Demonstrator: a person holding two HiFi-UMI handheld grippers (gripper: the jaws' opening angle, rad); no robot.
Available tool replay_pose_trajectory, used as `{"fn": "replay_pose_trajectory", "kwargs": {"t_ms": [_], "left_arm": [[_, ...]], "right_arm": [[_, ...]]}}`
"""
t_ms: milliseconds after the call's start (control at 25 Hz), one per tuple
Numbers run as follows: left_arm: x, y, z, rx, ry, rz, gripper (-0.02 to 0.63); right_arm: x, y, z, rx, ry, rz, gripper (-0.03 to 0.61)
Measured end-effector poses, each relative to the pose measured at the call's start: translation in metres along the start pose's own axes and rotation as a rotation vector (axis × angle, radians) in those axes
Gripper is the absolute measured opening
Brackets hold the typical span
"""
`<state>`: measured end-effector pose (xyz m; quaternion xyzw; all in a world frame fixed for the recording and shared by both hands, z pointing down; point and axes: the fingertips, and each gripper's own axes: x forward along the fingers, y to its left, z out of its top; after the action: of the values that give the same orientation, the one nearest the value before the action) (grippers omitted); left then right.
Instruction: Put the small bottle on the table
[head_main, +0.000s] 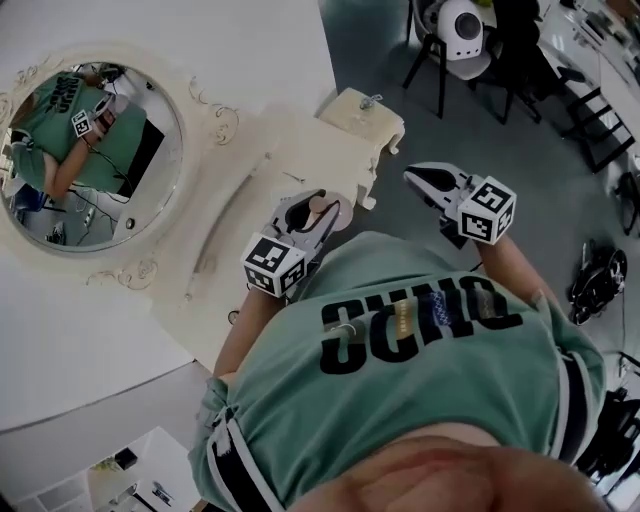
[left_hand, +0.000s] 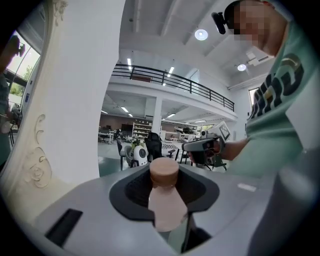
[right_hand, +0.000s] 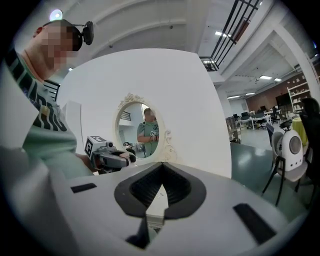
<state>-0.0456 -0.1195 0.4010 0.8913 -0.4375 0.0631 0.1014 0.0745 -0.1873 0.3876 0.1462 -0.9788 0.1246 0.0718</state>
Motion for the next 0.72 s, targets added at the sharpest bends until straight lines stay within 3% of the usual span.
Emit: {"fn": "replay_pose_trajectory", "kwargs": {"t_ms": [360, 720], "left_arm": [[0.114, 0.021, 0.035, -0.012, 0.009, 0.055, 0.133], [0.133, 0.075, 0.032, 0.008, 0.037, 0.052, 0.133]], "right_arm": [[-0.012, -0.111, 0.017, -0.016, 0.017, 0.064, -0.006], [0.037, -0.141, 0.023, -0.012, 0.019, 0.063, -0.006]]}}
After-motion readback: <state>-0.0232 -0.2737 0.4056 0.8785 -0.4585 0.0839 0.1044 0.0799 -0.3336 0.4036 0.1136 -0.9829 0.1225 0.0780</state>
